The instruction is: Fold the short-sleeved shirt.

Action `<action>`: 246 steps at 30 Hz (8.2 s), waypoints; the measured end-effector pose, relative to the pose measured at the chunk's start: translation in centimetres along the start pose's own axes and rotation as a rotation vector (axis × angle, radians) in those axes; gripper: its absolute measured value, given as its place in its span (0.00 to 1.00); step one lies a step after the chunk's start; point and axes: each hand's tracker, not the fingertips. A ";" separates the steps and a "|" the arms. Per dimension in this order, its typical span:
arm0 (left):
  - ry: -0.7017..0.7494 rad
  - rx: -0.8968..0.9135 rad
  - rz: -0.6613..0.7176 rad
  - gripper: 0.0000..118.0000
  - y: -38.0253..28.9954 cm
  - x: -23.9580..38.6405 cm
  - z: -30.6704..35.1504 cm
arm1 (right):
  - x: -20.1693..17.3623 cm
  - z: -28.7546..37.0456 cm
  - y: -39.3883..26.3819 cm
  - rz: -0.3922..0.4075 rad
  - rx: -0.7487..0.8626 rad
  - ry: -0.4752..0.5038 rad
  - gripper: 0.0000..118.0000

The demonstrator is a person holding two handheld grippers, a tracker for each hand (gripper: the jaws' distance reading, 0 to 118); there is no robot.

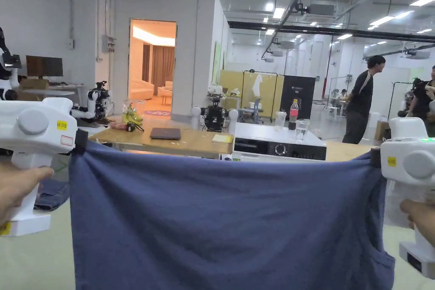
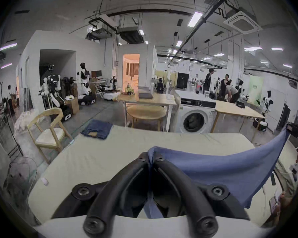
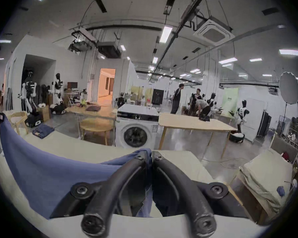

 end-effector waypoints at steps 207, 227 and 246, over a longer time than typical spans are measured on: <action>-0.056 0.015 -0.082 0.00 -2.4 1.5 2.2 | 0.7 2.2 -1.9 -0.026 0.016 0.026 0.00; -0.008 0.131 -0.110 0.00 13.2 4.3 -3.4 | -1.0 -5.7 12.4 -0.011 0.130 -0.063 0.00; -0.021 0.048 -0.139 0.00 3.8 3.8 -5.4 | -0.8 -3.9 3.1 0.066 0.064 -0.065 0.00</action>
